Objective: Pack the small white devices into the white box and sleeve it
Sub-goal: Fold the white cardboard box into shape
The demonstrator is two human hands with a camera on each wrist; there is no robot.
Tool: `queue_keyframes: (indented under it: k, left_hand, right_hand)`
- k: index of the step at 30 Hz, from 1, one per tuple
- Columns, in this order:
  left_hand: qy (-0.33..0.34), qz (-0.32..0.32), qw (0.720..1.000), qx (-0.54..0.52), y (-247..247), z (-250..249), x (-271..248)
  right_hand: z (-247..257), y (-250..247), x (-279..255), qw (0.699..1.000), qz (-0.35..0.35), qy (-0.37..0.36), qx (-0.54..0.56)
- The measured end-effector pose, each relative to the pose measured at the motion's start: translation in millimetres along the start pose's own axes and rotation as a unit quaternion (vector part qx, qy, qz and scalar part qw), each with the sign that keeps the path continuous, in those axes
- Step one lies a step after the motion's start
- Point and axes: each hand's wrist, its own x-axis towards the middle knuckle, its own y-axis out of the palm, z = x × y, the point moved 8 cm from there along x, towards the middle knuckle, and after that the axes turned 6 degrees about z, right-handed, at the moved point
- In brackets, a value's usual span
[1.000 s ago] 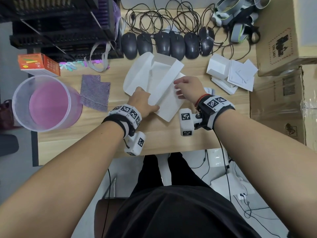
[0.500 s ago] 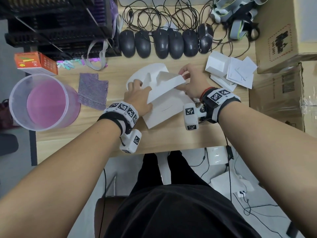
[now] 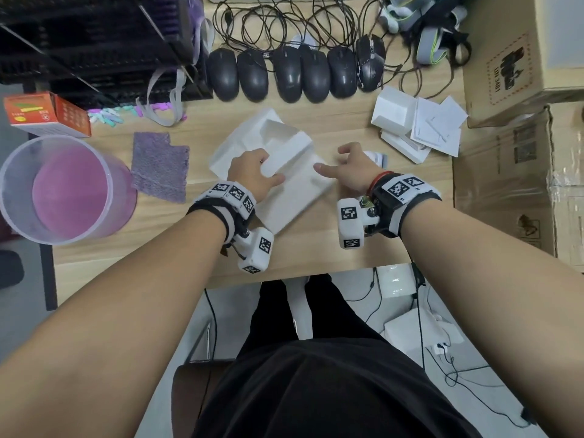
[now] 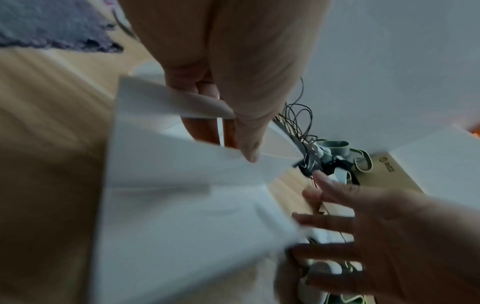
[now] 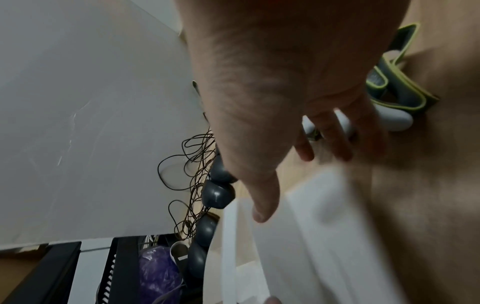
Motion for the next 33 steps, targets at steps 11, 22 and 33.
queue_keyframes:
  k: [11,22,33]
  left_hand:
    - [-0.054,-0.004,0.970,-0.235,10.4,10.6,4.3]
    - [-0.073,0.062,0.951,-0.295,35.0,19.8,9.3]
    - [-0.069,0.070,0.950,-0.298,39.6,13.9,8.8]
  right_hand:
    - [8.3,54.4,-6.8,0.985,0.093,-0.029,0.144]
    - [40.4,64.2,-9.3,0.982,0.067,-0.124,0.126]
    - [53.5,74.3,-7.3,0.986,0.014,-0.160,0.045]
